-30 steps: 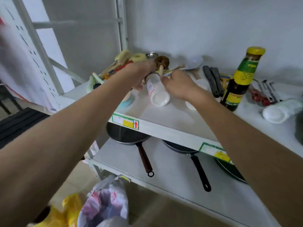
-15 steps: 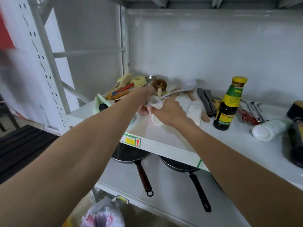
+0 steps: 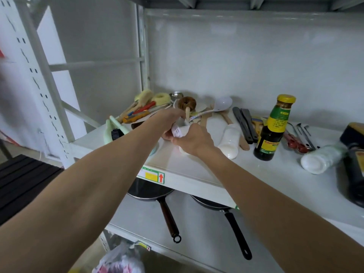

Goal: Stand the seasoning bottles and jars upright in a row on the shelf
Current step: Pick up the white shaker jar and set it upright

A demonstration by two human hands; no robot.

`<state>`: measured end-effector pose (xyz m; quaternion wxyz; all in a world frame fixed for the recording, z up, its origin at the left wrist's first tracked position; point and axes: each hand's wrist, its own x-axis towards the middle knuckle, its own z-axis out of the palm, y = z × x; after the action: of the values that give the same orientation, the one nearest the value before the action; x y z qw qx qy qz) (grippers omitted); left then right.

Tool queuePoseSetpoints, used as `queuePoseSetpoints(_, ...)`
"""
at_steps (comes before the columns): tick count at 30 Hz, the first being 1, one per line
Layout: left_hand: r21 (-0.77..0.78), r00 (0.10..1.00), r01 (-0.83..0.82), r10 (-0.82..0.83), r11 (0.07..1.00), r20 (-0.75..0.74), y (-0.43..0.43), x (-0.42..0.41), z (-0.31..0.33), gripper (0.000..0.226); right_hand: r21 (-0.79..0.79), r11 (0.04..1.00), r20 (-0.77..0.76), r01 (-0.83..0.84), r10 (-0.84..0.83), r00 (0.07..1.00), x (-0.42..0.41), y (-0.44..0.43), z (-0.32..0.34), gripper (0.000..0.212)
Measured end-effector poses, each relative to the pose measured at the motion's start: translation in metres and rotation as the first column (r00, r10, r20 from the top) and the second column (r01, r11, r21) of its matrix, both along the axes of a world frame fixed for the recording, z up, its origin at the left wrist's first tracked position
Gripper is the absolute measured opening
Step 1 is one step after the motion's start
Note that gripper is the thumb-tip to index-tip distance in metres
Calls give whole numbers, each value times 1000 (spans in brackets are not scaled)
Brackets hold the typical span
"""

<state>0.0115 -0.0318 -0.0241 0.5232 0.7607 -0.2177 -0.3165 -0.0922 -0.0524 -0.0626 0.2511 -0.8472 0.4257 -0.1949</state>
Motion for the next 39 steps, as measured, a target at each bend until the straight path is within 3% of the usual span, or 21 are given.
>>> queuePoseSetpoints(5,-98,995,-61,68,993,70,8,-2,16,24,-21,1000,113,-10,12,993,-2,0,-1,71)
queuePoseSetpoints(14,-158,987,-137,148,978,57,27,-7,26,65,-15,999,345,-51,53,937,-18,11,-16,72)
queuePoseSetpoints(18,-190,969,-130,166,973,184,33,-19,24,69,-7,998,413,-59,57,909,-26,13,-23,72)
queuePoseSetpoints(29,-194,904,-49,126,980,408,39,-40,23,55,45,997,444,-65,39,895,-26,-2,-32,70)
queuePoseSetpoints(33,-190,882,-2,91,982,462,41,-48,24,40,40,997,429,-62,39,903,-25,-8,-31,70)
queuePoseSetpoints(39,-166,857,27,63,986,511,43,-50,20,44,8,998,442,-61,51,895,-24,-12,-34,75)
